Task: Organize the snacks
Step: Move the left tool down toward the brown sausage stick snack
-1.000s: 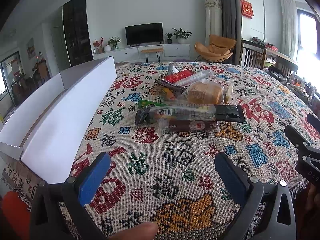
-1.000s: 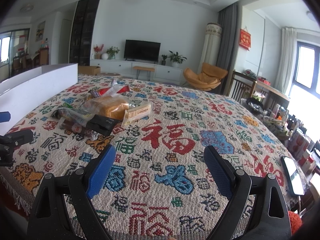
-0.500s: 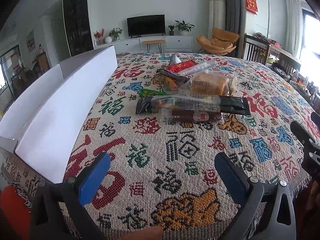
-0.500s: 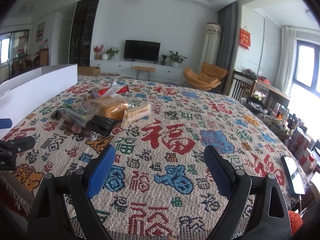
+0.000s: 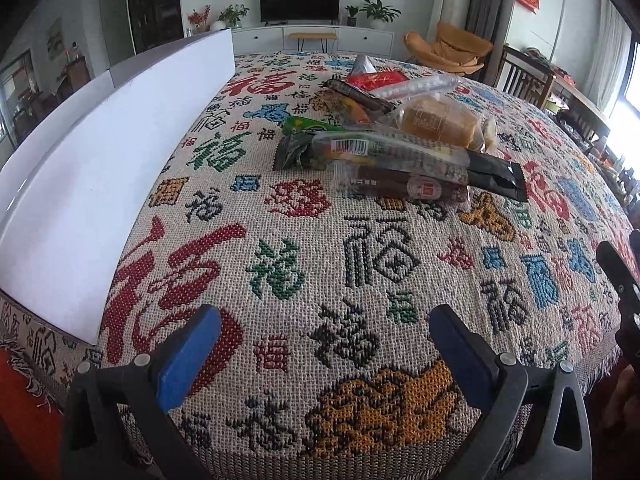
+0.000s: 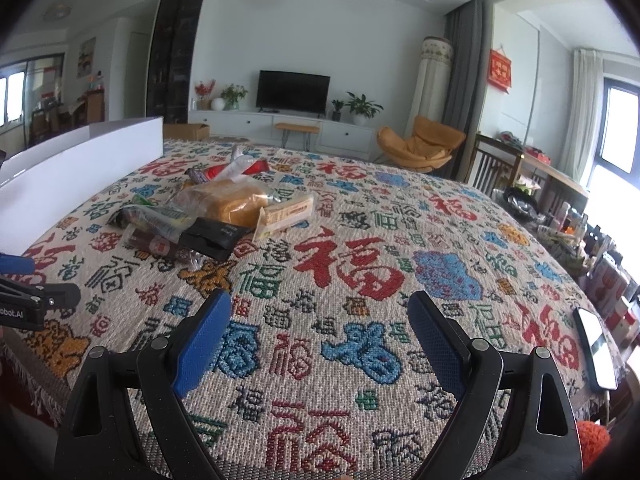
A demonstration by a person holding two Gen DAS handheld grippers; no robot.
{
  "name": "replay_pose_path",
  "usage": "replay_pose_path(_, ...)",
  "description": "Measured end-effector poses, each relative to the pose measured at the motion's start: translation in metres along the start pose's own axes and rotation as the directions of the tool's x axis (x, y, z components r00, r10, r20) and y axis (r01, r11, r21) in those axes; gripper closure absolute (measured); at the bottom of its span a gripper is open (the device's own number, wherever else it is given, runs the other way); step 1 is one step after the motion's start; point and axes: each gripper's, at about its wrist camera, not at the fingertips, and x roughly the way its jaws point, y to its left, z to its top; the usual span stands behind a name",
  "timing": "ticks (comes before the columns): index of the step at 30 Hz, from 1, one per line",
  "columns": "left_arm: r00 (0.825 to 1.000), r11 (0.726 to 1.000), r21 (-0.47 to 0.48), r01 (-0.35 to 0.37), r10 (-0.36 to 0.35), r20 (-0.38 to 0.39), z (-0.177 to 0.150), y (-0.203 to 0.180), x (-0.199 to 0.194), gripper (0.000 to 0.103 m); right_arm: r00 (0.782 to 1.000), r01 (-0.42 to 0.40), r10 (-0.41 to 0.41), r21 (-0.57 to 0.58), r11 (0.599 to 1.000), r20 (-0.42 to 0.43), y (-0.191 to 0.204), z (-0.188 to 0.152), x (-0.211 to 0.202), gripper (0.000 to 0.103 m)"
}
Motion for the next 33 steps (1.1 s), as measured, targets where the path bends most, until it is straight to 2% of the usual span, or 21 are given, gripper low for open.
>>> replay_pose_path(7,1.000,0.999,0.031,0.010,-0.010,-0.008,-0.001,-0.002,-0.004,0.000,1.000,-0.013,0.014,0.010,1.000,-0.024,-0.002,-0.001,0.004,0.011)
replay_pose_path(16,0.997,0.992,-0.104,0.071,-0.075,-0.028,0.006,0.034,0.000,0.000,0.997,-0.030,0.030,0.007,1.000,-0.064,0.001,-0.006,0.012,0.011)
replay_pose_path(21,0.995,0.992,-0.089,0.091,-0.095,-0.037,0.014,0.033,0.003,0.000,0.996,-0.042,0.044,0.026,0.999,-0.083,0.000,-0.007,0.015,0.011)
replay_pose_path(25,0.985,0.988,-0.003,0.157,-0.157,-0.069,0.046,0.021,0.011,0.000,0.995,-0.049,0.052,0.028,0.998,-0.085,0.000,-0.007,0.015,0.011)
replay_pose_path(27,0.968,0.966,0.099,0.239,-0.229,-0.099,0.064,0.007,0.018,0.000,0.995,-0.053,0.055,0.025,0.998,-0.088,0.001,-0.007,0.017,0.011)
replay_pose_path(29,0.959,0.933,0.232,0.275,-0.250,-0.132,0.077,-0.013,0.028,0.000,0.994,-0.056,0.058,0.023,0.998,-0.090,0.001,-0.007,0.017,0.011)
replay_pose_path(31,0.967,0.900,0.355,0.253,-0.219,-0.133,0.086,-0.030,0.039,0.000,0.995,-0.057,0.059,0.025,0.998,-0.085,0.001,-0.006,0.016,0.011)
replay_pose_path(33,0.978,0.885,0.419,0.205,-0.172,-0.114,0.095,-0.040,0.051,0.000,0.996,-0.054,0.056,0.031,0.998,-0.076,-0.001,-0.005,0.014,0.011)
